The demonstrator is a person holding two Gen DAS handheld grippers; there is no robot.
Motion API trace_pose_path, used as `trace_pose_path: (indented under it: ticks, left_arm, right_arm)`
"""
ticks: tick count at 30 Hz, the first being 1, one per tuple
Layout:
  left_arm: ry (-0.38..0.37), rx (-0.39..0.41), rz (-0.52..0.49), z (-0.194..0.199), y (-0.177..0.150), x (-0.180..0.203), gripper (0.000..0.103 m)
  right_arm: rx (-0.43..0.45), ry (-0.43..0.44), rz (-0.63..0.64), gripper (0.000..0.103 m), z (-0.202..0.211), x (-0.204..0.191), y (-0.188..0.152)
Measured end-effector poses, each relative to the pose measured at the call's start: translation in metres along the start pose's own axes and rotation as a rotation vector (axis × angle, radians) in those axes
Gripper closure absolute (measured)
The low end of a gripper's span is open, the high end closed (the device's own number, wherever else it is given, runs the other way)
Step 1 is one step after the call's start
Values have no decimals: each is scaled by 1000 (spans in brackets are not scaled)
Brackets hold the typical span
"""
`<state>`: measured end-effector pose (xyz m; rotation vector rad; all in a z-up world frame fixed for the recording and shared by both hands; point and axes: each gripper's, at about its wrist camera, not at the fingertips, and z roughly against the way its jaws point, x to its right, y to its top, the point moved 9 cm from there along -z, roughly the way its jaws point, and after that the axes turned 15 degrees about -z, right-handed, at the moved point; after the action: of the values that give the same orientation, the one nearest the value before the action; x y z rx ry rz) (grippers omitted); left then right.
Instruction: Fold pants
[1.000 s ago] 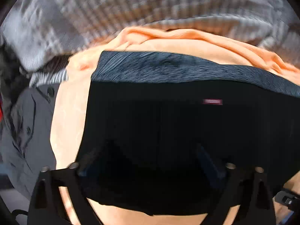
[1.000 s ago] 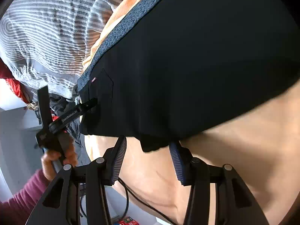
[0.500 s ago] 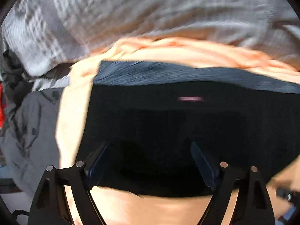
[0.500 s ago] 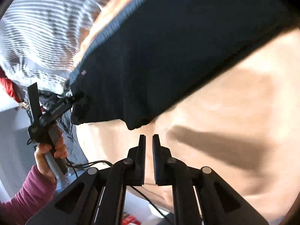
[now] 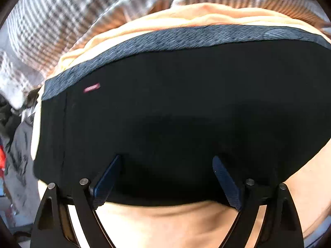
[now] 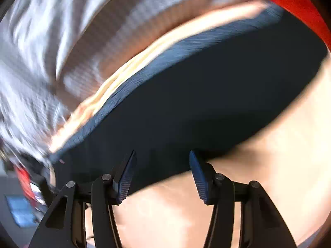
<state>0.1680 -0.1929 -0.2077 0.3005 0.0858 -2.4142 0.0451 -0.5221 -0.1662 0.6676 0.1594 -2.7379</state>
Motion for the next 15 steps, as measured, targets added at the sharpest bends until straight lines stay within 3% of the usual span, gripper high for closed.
trace_pose_path:
  ticks: [1,4,8,9,11,13,15]
  left_arm:
    - [10,-12,-9,4,1,-3,13]
    - [7,32,-34,32,16,8,13]
    - [-83,106,-45,73,52,57,13]
    - [-97,119,-49,78,61,69,13]
    - [-120,151,-58,88,87,103,13]
    - [-148,154,-35,91,111,131,13]
    - [-193,164,6,90,132,153,13]
  right_arm:
    - [-16,26,-65,33,10,18,2]
    - [-26,90,-168,32,32,52,6]
    - [7,156,-228,34,59,76,31]
    - [16,162,-234,38,63,78,37]
    - [21,155,-238,67,67,83,59]
    - [34,129,-220,76,66,82,84]
    - [45,131,-187,78,65,74,107]
